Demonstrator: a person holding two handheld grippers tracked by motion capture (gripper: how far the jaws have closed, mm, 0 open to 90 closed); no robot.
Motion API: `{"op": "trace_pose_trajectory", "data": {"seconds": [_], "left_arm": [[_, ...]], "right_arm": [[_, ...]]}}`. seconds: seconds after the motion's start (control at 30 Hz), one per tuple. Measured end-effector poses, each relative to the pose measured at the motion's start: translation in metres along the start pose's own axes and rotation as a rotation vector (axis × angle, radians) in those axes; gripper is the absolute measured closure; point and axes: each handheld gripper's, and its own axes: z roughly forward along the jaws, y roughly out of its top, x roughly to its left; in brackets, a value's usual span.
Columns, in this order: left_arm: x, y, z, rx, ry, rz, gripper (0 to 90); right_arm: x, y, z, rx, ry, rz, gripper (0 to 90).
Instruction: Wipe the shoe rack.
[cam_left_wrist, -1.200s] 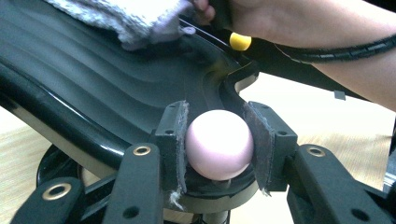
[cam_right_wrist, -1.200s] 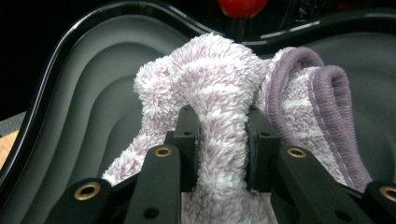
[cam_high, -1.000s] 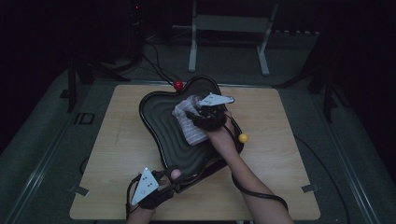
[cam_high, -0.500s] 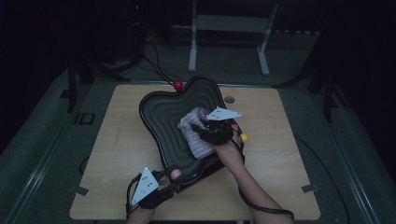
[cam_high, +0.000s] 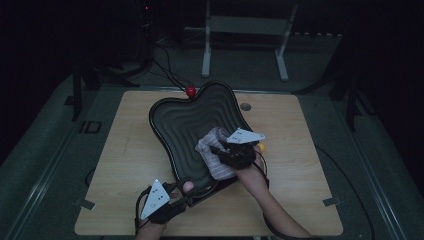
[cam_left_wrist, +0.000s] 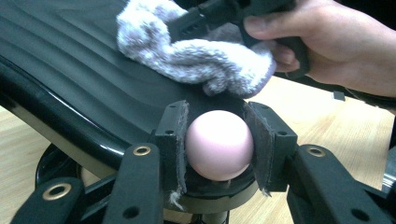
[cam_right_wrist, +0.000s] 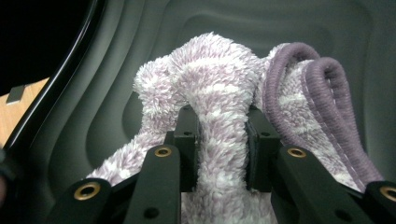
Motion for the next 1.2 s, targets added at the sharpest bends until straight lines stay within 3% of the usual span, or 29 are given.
{"op": "trace_pose_trajectory", "data": {"seconds": [0.4,0.67,0.87,1.0,1.2], "left_arm": [[0.0,0.0,0.0,0.0,0.001,-0.001,60.2],[-0.001,0.0,0.0,-0.002,0.003,-0.003,60.2],[0.0,0.0,0.0,-0.006,0.001,-0.008,60.2],[0.0,-0.001,0.0,-0.007,0.0,-0.006,60.2],[0.0,-0.001,0.0,-0.006,0.001,-0.003,60.2]], "right_arm": [[0.002,-0.009,-0.008,0.028,0.018,-0.011,70.8],[0.007,-0.021,-0.017,0.046,0.028,-0.053,70.5],[0.008,-0.022,-0.018,0.05,0.032,-0.046,70.3],[0.007,-0.012,-0.019,0.042,0.044,-0.031,70.3],[0.012,0.019,-0.02,-0.032,0.067,-0.026,70.4]]}}
